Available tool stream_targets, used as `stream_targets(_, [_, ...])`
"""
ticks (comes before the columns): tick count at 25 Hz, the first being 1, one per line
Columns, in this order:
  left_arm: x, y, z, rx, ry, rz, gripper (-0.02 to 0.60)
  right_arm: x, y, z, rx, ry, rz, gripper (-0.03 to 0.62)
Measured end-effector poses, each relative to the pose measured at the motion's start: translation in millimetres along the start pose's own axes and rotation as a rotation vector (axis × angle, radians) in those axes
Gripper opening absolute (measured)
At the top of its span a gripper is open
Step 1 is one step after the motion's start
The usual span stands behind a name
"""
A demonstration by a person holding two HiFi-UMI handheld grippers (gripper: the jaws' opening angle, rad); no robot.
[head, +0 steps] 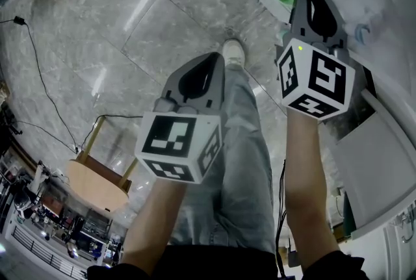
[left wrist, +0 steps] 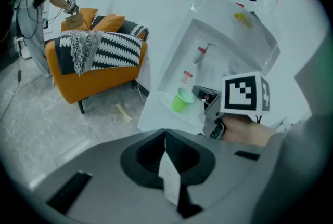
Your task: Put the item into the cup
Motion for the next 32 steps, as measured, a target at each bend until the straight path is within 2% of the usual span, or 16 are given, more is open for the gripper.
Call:
stream_targets(6, [-0.8, -6.6, 0.8, -0.022, 0.010, 0.021, 0.014, -0.6, -6.7, -1.9, -0.020, 0.004, 0.000, 0.011])
stream_targets(15, [8.8, -31.7, 0.8, -0.035, 0.009, 0.055, 0.014, -0.7, -31.8, -15.5, -0.050, 0.021, 0.013, 0.011])
stream_targets(25, [23.6, -89.5, -0.9, -0.082, -0.008, 0.116, 0.014, -3.4, -86.1, -33.2, -0.069, -0.005, 0.030, 0.011])
stream_targets(28, [29.6, -116.4, 9.4, -0.081, -0.020, 0.126, 0.012, -10.0, -111.1, -38.3, -0.078, -0.011, 0.021, 0.011])
stream_targets(32, [23.0, -151.9, 31.1, -0.062, 0.007, 0.160, 0.014, -33.2, -148.4, -40.1, -0.076, -0.015, 0.032, 0.011])
Point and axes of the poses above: the fingertips, and each gripper's own axes: y forward along the fingers, z to its right, x out of its underside, the point moved 6 cm from there along -y, backward along the fingers, and after that the axes turned 5 degrees about -z, right-handed, at the moved point
